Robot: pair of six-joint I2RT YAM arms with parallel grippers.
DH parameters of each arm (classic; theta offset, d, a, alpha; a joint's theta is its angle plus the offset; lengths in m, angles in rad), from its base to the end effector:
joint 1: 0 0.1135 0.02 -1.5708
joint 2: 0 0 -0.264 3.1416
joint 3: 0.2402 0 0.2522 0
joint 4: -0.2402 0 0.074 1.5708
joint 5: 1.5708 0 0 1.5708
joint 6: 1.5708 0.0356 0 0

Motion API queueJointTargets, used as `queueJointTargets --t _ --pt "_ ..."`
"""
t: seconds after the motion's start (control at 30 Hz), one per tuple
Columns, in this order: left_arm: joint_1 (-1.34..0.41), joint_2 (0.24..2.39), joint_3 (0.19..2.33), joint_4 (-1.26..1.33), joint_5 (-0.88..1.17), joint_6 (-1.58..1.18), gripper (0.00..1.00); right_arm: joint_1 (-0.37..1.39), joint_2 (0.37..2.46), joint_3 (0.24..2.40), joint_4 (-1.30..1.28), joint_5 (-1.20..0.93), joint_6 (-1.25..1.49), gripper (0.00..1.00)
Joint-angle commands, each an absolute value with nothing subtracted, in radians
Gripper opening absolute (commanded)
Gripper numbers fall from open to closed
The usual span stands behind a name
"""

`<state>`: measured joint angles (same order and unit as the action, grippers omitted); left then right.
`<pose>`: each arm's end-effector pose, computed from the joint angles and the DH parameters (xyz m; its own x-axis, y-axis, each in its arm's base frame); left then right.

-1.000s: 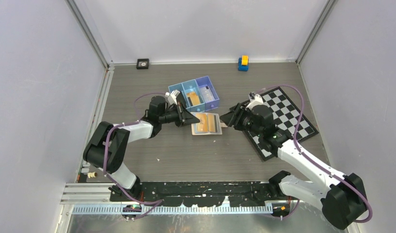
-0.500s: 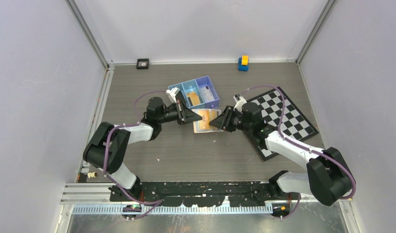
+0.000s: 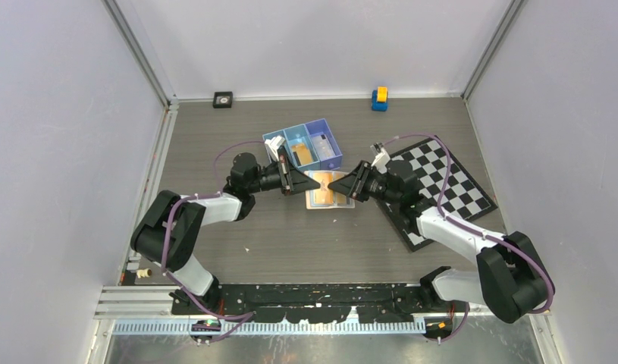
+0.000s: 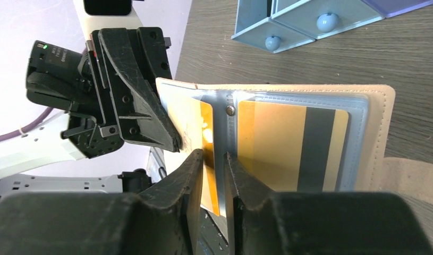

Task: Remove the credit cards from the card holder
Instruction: Remove the credit card from the card holder.

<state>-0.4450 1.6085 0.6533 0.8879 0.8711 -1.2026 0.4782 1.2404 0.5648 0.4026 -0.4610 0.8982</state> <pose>0.2745 -0.1611 0.2054 -0.9233 -0.2253 -0.3111 0.2911 0.1180 -0.9494 0.2280 0.1360 0.2283 -0.7690 0.3905 -0.5061 -0.3065 0.4696 0.8280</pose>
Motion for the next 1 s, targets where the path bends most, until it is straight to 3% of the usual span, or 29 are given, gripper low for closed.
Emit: queueJointTargets --t 0.0,0.27,0.63,0.73,0.97 --pt "-0.453 1.609 0.667 1.029 0.919 -1.247 0.0 0.464 1.209 0.531 0.559 -0.524 0.956 0.24" --pt "-0.451 1.627 0.67 1.057 0.924 -1.269 0.0 0.462 1.199 0.49 0.729 -0.591 1.022 0.09" --pt "-0.425 1.594 0.64 1.078 0.903 -1.27 0.2 0.432 1.152 0.463 0.711 -0.552 1.032 0.0" --pt "-0.422 1.593 0.634 1.089 0.901 -1.275 0.19 0.422 1.152 0.458 0.711 -0.548 1.037 0.0" --pt "-0.401 1.572 0.619 1.091 0.893 -1.274 0.06 0.397 1.142 0.451 0.681 -0.529 1.036 0.01"
